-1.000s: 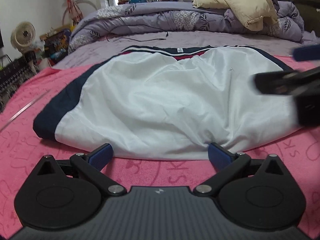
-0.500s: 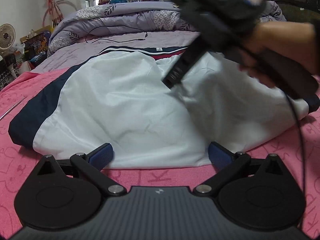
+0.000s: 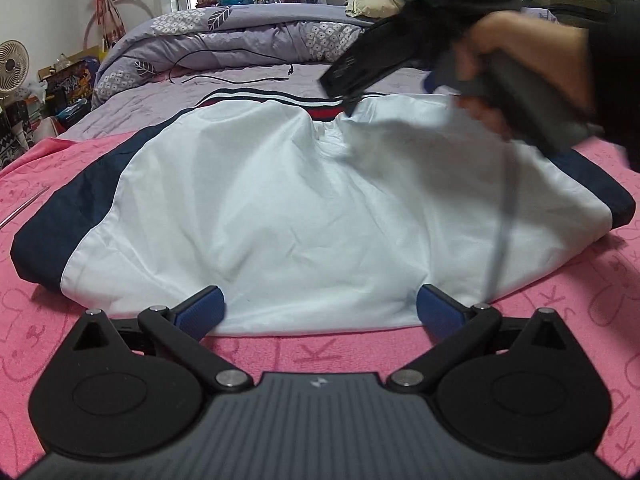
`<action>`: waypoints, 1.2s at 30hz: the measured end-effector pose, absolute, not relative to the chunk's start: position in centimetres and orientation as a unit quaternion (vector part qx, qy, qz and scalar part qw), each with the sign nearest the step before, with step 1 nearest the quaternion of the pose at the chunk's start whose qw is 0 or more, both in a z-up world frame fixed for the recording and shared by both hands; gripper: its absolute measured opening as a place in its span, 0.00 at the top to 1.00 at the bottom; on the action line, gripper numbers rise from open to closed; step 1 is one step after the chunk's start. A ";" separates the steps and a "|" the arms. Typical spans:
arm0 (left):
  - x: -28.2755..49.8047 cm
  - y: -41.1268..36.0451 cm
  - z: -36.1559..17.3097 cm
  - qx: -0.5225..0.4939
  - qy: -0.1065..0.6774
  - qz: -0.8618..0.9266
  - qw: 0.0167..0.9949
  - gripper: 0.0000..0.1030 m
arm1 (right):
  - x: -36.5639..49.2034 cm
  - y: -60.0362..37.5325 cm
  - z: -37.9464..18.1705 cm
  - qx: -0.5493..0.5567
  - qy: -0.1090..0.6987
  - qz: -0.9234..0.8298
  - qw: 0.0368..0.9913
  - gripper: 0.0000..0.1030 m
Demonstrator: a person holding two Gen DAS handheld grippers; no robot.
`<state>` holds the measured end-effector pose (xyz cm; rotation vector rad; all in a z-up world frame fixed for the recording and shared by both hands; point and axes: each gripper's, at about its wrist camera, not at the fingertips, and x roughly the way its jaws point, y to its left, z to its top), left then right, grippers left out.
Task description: Fold clothes
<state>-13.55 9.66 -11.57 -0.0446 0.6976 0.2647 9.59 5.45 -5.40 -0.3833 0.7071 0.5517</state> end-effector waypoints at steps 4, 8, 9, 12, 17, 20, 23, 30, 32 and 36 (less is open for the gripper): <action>-13.6 9.7 -11.6 -0.022 0.339 0.130 0.932 0.00 | 2.9 -3.4 -3.0 -0.114 0.329 0.262 0.900 0.00; -13.6 9.7 -11.5 -0.021 0.339 0.130 0.932 0.00 | -1.6 -13.9 -3.6 0.058 0.355 0.207 0.910 0.00; -13.6 9.7 -11.5 -0.021 0.339 0.130 0.932 0.00 | -2.2 -16.1 -4.4 0.105 0.363 0.187 0.907 0.00; -13.5 9.7 -11.4 -0.021 0.338 0.131 0.932 0.00 | -2.8 -21.0 -7.3 0.233 0.393 0.145 0.878 0.03; -13.4 9.6 -11.4 -0.017 0.339 0.133 0.931 0.00 | -0.9 -22.0 -10.6 0.382 0.397 0.175 0.816 0.08; -13.3 9.6 -11.4 -0.018 0.339 0.132 0.931 0.00 | 0.3 -20.9 -11.4 0.410 0.391 0.152 0.810 0.23; -13.3 9.6 -11.4 -0.019 0.339 0.133 0.931 0.00 | 0.8 -19.8 -12.2 0.430 0.408 0.139 0.793 0.65; -17.1 13.5 -9.7 -0.068 0.319 0.153 0.933 0.02 | -0.4 -15.5 -6.6 0.301 0.375 0.162 0.862 0.85; -18.8 15.8 -9.9 -0.076 0.312 0.178 0.930 0.02 | -1.1 -11.3 -2.8 0.210 0.333 0.199 0.897 0.86; -22.1 20.3 -10.3 -0.091 0.298 0.227 0.923 0.02 | -4.3 0.6 2.6 0.045 0.262 0.306 0.914 0.86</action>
